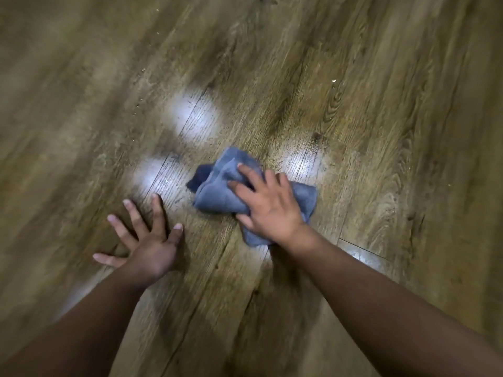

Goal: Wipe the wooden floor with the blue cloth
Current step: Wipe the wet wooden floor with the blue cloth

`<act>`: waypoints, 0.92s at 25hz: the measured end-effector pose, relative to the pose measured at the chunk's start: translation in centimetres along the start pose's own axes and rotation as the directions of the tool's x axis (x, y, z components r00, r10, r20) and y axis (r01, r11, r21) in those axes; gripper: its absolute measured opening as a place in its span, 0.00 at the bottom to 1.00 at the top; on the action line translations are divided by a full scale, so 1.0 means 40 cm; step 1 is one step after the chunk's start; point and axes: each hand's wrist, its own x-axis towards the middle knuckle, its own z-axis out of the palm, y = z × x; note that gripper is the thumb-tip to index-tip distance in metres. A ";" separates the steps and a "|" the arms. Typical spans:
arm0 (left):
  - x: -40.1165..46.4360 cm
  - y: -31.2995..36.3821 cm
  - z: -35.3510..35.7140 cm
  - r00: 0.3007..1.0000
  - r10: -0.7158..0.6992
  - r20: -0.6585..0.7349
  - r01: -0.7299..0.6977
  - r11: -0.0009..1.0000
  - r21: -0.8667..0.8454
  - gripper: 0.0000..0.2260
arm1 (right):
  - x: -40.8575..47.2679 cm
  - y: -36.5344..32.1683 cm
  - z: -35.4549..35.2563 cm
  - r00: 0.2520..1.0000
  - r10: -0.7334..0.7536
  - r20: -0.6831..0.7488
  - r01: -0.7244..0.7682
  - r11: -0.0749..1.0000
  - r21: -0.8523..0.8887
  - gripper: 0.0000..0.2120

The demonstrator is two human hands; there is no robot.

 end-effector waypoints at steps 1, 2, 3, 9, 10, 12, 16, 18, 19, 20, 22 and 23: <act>0.003 0.002 -0.005 1.000 0.005 0.014 -0.005 1.000 -0.005 0.31 | 0.035 0.030 -0.001 0.992 0.126 -0.017 -0.126 0.992 0.007 0.32; 0.005 0.003 -0.009 1.000 0.005 0.026 -0.005 1.000 -0.011 0.31 | 0.069 0.047 -0.003 0.968 0.250 -0.024 -0.250 0.968 0.021 0.31; 0.002 0.004 -0.007 1.000 0.007 0.028 -0.007 1.000 -0.013 0.31 | 0.094 0.053 -0.002 0.941 0.338 -0.025 -0.338 0.941 0.026 0.29; 0.059 0.013 -0.034 0.892 0.220 -0.395 -0.180 0.974 0.136 0.20 | 0.148 0.108 0.012 0.942 0.319 -0.103 -0.317 0.948 0.031 0.29; 0.099 0.040 -0.058 0.843 0.319 -0.433 -0.265 0.947 0.182 0.18 | 0.163 0.123 0.010 0.943 0.311 -0.118 -0.308 0.950 0.046 0.29; 0.183 0.113 -0.105 0.784 0.466 -0.409 -0.384 0.883 0.270 0.23 | 0.187 0.149 0.012 0.946 0.304 -0.113 -0.300 0.952 0.051 0.29; 0.306 0.243 -0.208 0.970 0.186 -0.155 -0.168 0.978 0.123 0.56 | 0.254 0.212 0.002 0.944 0.316 -0.092 -0.310 0.948 0.071 0.29; 0.331 0.262 -0.244 0.997 0.079 -0.018 -0.078 0.996 0.054 0.64 | 0.284 0.238 0.002 0.941 0.328 -0.082 -0.322 0.944 0.070 0.29; 0.338 0.264 -0.250 0.998 0.064 0.015 -0.064 0.997 0.035 0.65 | 0.294 0.250 0.004 0.939 0.331 -0.090 -0.326 0.943 0.057 0.29; 0.342 0.265 -0.256 0.998 0.057 0.037 -0.058 0.998 0.032 0.65 | 0.304 0.260 0.007 0.939 0.327 -0.104 -0.323 0.945 0.053 0.30; 0.333 0.273 -0.274 0.993 0.057 0.107 -0.060 0.998 0.023 0.64 | 0.309 0.269 0.009 0.941 0.321 -0.111 -0.316 0.947 0.062 0.30; 0.328 0.275 -0.281 0.989 0.059 0.139 -0.062 0.998 0.016 0.64 | 0.308 0.267 0.008 0.941 0.320 -0.109 -0.315 0.947 0.065 0.30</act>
